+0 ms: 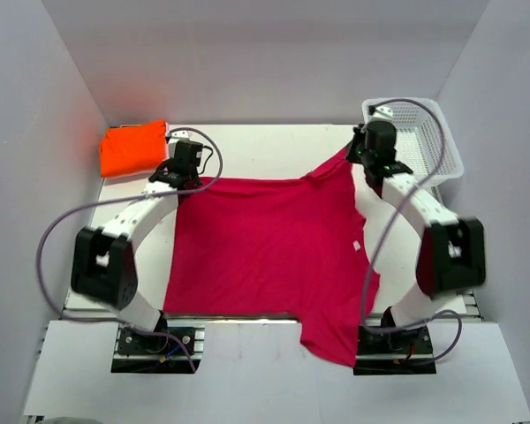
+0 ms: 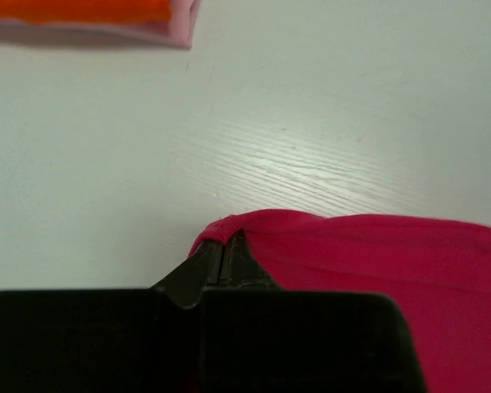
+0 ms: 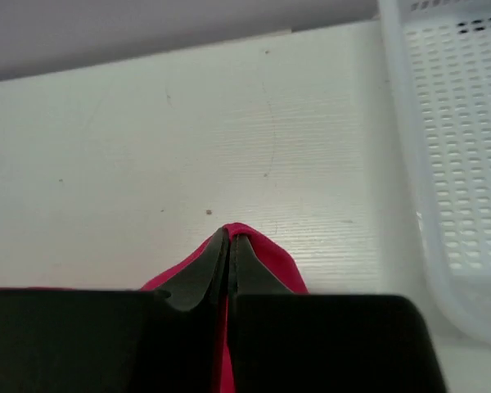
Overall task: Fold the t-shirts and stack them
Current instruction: Flatten out the tshirt
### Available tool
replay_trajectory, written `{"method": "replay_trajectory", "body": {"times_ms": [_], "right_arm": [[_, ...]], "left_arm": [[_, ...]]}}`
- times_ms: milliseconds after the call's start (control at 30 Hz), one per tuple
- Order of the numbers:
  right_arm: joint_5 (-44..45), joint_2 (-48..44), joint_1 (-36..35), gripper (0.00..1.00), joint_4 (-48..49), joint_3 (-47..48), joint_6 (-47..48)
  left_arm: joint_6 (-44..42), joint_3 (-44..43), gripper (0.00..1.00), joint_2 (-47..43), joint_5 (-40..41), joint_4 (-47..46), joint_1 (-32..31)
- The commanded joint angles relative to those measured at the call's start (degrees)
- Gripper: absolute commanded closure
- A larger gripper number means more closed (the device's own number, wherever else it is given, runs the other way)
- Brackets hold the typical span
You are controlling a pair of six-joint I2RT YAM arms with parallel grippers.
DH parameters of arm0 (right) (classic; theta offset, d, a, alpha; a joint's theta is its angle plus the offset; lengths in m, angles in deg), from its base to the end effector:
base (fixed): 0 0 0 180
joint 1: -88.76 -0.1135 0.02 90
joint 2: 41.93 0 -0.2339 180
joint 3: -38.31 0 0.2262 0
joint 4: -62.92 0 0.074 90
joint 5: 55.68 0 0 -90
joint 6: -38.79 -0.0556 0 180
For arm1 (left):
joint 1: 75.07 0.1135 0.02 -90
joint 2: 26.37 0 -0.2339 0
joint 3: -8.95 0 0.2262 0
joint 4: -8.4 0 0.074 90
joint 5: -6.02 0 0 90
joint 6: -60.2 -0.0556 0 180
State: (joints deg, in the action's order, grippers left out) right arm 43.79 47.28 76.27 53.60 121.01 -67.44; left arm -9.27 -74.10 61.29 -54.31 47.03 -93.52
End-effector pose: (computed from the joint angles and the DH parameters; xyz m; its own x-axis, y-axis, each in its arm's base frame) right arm 0.3588 0.0701 0.2866 -0.2721 0.2221 -0.9363 0.0180 0.9740 0.2258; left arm 0.3170 -0.0768 0.2452 -0.5850 -0.1260 -0.8011 -0.2907 0.9548 0.0621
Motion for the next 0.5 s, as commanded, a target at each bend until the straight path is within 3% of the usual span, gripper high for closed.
{"method": "replay_trajectory", "body": {"times_ms": [0, 167, 467], "right_arm": [[-4.02, 8.57, 0.1, 1.0, 3.34, 7.65, 1.19], [-5.52, 16.86, 0.01, 1.0, 1.67, 16.26, 2.61], [-5.25, 30.84, 0.18, 1.0, -3.07, 31.64, 3.66]], "left_arm": [[2.4, -3.0, 1.0, 4.25, 0.49, -3.21, 3.94], [1.8, -9.93, 1.0, 17.25, -5.66, -5.92, 7.82], [-1.63, -22.69, 1.0, 29.5, -13.05, -7.34, 12.04]]}}
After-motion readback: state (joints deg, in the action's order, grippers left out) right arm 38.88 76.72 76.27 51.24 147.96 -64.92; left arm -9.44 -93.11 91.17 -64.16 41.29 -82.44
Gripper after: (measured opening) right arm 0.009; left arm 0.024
